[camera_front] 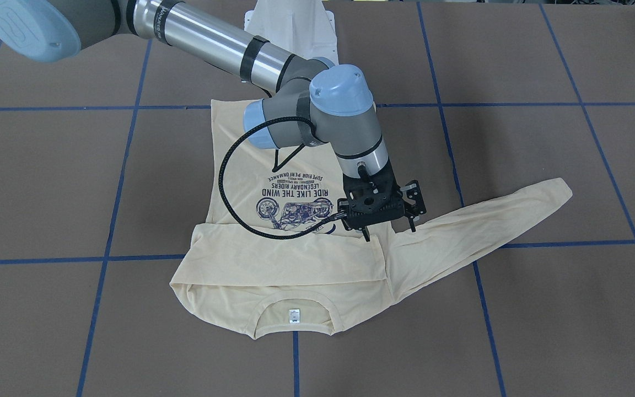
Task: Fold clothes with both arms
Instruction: 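Lay the sleeve down near the collar and open the right gripper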
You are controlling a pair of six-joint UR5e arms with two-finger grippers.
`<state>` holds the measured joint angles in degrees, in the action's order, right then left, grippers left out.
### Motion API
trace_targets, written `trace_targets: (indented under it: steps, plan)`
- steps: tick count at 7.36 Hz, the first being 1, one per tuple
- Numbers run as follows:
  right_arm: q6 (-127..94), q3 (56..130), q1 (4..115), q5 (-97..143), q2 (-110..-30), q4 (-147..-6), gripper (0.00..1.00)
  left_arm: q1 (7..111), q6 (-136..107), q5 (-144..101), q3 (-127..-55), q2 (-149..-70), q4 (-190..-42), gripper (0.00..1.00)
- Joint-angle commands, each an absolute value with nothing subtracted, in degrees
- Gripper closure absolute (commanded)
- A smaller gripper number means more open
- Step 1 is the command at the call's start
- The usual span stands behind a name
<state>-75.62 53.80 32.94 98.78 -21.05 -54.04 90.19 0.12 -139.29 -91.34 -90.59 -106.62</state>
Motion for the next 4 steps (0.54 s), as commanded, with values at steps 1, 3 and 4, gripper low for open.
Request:
trace_targets:
  steps: [1, 3, 4]
  plan:
    - [-76.56, 62.6, 33.57, 99.4, -24.76, -63.99, 0.01, 87.13, -14.16, -138.96, -91.32, -90.53, -115.53, 0.0]
    - [-75.59, 70.63, 36.54, 106.22, -26.97, -79.39, 0.0, 80.1, -29.54, -137.21, -91.41, -90.0, -124.84, 0.0]
    - [-72.37, 76.67, 37.69, 108.61, -30.64, -85.2, 0.0, 75.02, -39.02, -133.89, -91.41, -89.74, -130.46, 0.0]
